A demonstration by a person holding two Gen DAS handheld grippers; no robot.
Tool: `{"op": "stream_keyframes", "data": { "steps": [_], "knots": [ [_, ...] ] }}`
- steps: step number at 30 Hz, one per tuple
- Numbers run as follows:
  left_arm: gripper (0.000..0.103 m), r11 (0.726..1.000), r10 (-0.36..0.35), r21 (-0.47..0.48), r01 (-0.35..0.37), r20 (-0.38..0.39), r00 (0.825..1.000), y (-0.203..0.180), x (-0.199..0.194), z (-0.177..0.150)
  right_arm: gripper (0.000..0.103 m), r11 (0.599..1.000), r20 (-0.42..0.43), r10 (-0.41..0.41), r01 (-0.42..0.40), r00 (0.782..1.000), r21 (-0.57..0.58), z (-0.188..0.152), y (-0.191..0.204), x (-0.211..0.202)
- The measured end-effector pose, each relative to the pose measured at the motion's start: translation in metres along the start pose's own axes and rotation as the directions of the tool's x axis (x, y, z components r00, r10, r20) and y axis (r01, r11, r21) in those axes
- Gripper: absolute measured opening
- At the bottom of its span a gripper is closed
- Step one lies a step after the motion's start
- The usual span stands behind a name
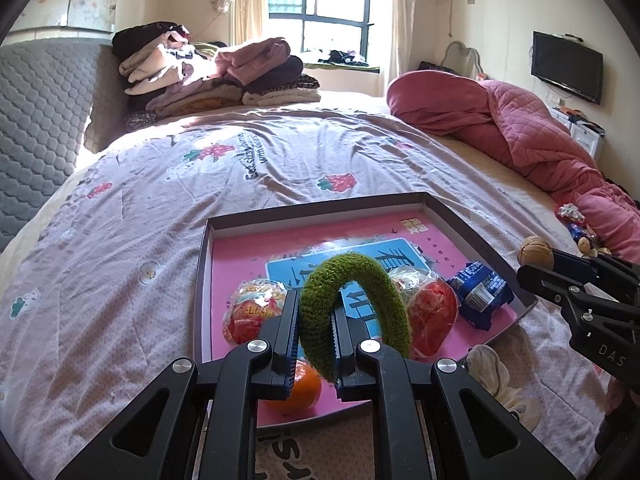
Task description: Organize objects
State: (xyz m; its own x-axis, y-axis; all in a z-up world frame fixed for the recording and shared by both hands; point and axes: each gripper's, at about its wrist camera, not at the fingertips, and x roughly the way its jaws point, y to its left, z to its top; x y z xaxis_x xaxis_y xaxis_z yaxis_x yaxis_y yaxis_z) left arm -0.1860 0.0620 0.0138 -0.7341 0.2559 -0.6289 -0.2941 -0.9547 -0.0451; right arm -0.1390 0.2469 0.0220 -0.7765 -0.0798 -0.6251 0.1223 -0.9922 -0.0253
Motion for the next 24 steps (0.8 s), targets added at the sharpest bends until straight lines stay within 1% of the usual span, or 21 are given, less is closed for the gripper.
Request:
{"op": "stream_keyframes", "data": {
  "steps": [9, 24],
  "knots": [
    [0.014, 1.000, -0.001, 0.017, 0.002, -0.024, 1.000, -0.004, 0.010, -0.005, 0.034, 1.000, -0.052, 0.002, -0.001, 0.999, 0.008, -0.012, -0.006, 0.014],
    [0.014, 0.999, -0.006, 0.035, 0.008, -0.053, 0.999, -0.010, 0.021, -0.012, 0.034, 0.999, -0.088, -0.020, 0.024, 0.996, 0.042, -0.026, -0.017, 0.033]
  ]
}}
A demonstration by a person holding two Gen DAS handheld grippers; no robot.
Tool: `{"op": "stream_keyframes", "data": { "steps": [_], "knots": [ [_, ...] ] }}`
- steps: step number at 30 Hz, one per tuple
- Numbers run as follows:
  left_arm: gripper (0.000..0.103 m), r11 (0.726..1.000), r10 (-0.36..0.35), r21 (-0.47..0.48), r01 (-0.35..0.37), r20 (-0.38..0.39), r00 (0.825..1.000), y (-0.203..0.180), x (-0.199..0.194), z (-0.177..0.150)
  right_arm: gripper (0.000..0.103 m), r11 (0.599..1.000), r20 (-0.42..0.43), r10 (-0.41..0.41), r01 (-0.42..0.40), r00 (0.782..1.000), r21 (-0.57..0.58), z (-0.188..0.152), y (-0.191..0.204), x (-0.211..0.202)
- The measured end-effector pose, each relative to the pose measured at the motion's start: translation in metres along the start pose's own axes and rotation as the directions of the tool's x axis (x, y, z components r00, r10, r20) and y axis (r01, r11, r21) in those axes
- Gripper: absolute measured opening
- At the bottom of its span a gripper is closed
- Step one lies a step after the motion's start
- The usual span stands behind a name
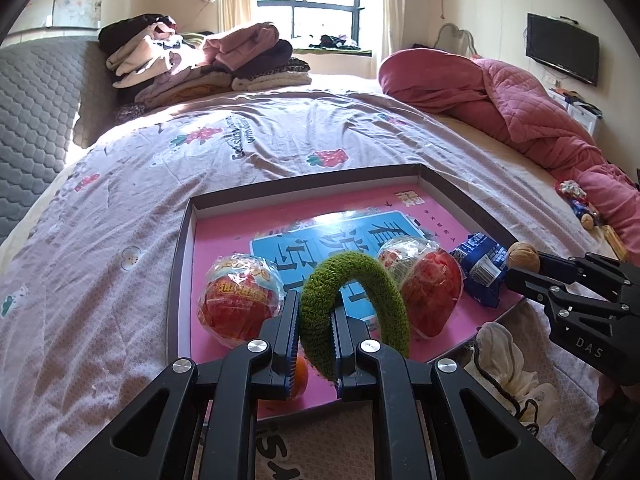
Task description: Organize objects
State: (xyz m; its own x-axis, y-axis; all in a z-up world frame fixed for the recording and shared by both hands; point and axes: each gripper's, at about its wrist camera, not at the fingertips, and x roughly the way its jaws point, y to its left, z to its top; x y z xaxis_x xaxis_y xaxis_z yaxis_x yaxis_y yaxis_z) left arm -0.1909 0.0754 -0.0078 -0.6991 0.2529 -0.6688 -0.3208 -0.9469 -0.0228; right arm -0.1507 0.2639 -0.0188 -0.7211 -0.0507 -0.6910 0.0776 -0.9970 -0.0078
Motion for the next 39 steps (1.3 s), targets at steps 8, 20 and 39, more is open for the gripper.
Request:
{"op": "stream_keyframes", "data": {
  "steps": [8, 20, 39],
  "knots": [
    [0.014, 1.000, -0.001, 0.003, 0.001, -0.010, 1.000, 0.000, 0.003, -0.002, 0.034, 1.000, -0.006, 0.002, -0.002, 1.000, 0.020, 0.000, -0.003, 0.008],
    [0.014, 1.000, -0.003, 0.012, 0.003, -0.027, 1.000, -0.002, 0.007, -0.005, 0.034, 1.000, -0.018, 0.003, -0.002, 1.000, 0.027, 0.002, -0.002, 0.015],
    [0.028, 0.999, -0.009, 0.041, 0.012, -0.086, 0.996, -0.007, 0.015, -0.008, 0.034, 1.000, -0.037, -0.018, 0.018, 0.999, 0.016, 0.004, -0.002, 0.014]
  ]
}}
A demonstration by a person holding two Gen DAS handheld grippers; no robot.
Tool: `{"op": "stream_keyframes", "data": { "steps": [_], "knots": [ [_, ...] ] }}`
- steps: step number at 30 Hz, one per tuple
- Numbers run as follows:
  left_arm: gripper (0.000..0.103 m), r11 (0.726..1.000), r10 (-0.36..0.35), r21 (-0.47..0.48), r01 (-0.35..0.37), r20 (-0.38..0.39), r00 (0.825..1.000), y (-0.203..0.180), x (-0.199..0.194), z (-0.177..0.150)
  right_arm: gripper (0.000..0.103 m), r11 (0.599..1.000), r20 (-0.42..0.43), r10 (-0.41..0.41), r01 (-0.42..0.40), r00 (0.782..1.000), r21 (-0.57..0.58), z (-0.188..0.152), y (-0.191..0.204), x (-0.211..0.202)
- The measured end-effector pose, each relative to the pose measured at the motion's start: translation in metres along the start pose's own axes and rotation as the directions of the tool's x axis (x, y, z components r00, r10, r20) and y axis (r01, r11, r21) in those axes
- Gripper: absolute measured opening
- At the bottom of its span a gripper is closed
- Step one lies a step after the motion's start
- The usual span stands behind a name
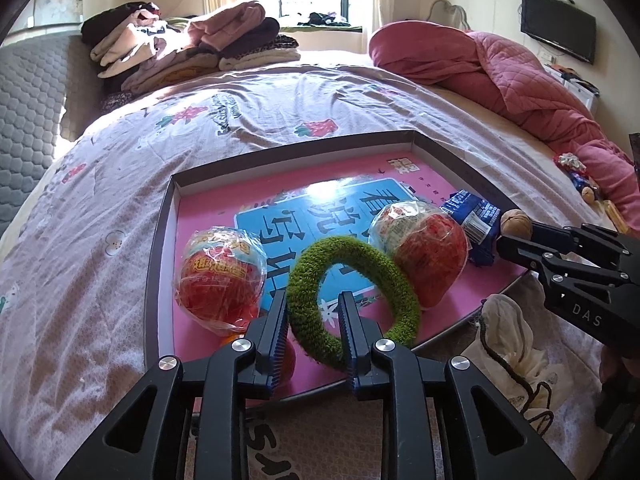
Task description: Organize objects
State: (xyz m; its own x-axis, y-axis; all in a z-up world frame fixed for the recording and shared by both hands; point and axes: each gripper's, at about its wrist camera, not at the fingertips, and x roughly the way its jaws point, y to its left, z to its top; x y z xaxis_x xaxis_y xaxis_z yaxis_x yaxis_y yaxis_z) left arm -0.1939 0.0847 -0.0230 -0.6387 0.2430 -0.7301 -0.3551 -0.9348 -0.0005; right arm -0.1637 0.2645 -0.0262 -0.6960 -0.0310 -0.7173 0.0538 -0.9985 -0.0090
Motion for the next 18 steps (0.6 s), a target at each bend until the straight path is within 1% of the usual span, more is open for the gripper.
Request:
{"op": "stream_keyframes", "data": {
  "steps": [7, 9, 18],
  "knots": [
    [0.036, 1.000, 0.003, -0.004, -0.003, 0.006, 1.000, 0.0008, -0.0012, 0.0013, 0.034, 1.000, 0.001, -0.006, 0.006, 1.000, 0.002, 0.0002, -0.0012, -0.0008],
    [0.040, 1.000, 0.005, -0.010, -0.005, 0.010, 1.000, 0.0021, -0.0023, 0.0022, 0.034, 1.000, 0.001, -0.007, 0.007, 1.000, 0.000, 0.0003, -0.0006, -0.0011],
    [0.042, 1.000, 0.008, -0.012, -0.008, 0.011, 1.000, 0.0030, -0.0032, 0.0024, 0.034, 1.000, 0.003, -0.011, 0.011, 1.000, -0.007, 0.0006, 0.0011, 0.0002]
  ]
}}
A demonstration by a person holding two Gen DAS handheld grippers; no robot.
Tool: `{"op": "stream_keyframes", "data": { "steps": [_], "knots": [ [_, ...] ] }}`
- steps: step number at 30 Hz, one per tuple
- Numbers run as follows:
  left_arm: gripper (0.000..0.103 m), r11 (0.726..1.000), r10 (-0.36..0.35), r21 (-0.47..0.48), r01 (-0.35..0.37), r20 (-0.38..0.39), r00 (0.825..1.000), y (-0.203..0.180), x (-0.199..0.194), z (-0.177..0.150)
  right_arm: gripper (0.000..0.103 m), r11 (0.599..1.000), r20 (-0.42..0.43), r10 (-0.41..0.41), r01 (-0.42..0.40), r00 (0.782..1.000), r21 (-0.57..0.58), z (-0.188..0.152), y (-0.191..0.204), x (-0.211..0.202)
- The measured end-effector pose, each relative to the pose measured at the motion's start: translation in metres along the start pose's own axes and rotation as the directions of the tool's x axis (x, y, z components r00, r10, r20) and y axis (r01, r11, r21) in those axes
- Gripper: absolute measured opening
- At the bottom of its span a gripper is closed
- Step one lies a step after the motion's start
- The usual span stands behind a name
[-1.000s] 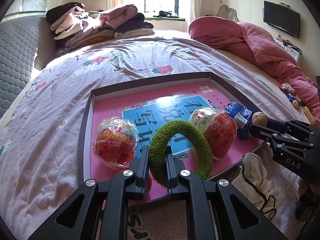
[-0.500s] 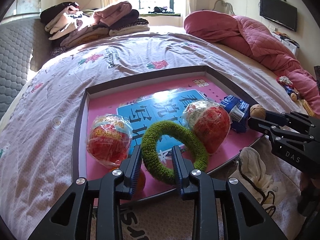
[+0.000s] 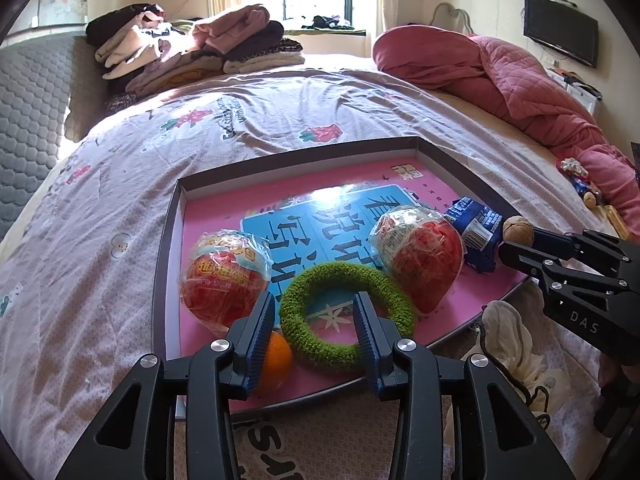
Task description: Organize objects
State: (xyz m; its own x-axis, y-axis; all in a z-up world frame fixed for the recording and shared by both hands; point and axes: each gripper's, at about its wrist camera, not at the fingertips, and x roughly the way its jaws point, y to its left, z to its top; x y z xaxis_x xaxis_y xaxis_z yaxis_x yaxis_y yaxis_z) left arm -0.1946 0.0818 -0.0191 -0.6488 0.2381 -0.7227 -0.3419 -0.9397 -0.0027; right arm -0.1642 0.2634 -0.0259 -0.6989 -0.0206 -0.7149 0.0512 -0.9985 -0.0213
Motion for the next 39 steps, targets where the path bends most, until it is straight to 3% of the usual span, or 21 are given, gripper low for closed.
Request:
{"op": "stream_keyframes", "data": {
  "steps": [26, 28, 30, 39],
  "knots": [
    [0.042, 1.000, -0.012, -0.008, 0.013, 0.010, 1.000, 0.000, -0.008, 0.002, 0.037, 0.999, -0.003, -0.029, 0.029, 1.000, 0.018, 0.002, 0.000, -0.009],
    [0.043, 1.000, -0.014, -0.009, 0.014, 0.013, 1.000, 0.000, -0.010, 0.003, 0.041, 0.999, 0.003, -0.025, 0.025, 1.000, 0.024, 0.002, 0.000, -0.012],
    [0.051, 1.000, -0.015, -0.010, 0.015, 0.016, 1.000, -0.001, -0.012, 0.003, 0.043, 0.999, 0.005, -0.022, 0.022, 1.000, 0.029, 0.004, -0.001, -0.014],
    [0.058, 1.000, -0.011, -0.004, 0.011, 0.021, 1.000, -0.005, -0.019, 0.003, 0.043, 0.999, 0.013, -0.010, 0.009, 1.000, 0.035, 0.007, 0.001, -0.024]
  ]
}}
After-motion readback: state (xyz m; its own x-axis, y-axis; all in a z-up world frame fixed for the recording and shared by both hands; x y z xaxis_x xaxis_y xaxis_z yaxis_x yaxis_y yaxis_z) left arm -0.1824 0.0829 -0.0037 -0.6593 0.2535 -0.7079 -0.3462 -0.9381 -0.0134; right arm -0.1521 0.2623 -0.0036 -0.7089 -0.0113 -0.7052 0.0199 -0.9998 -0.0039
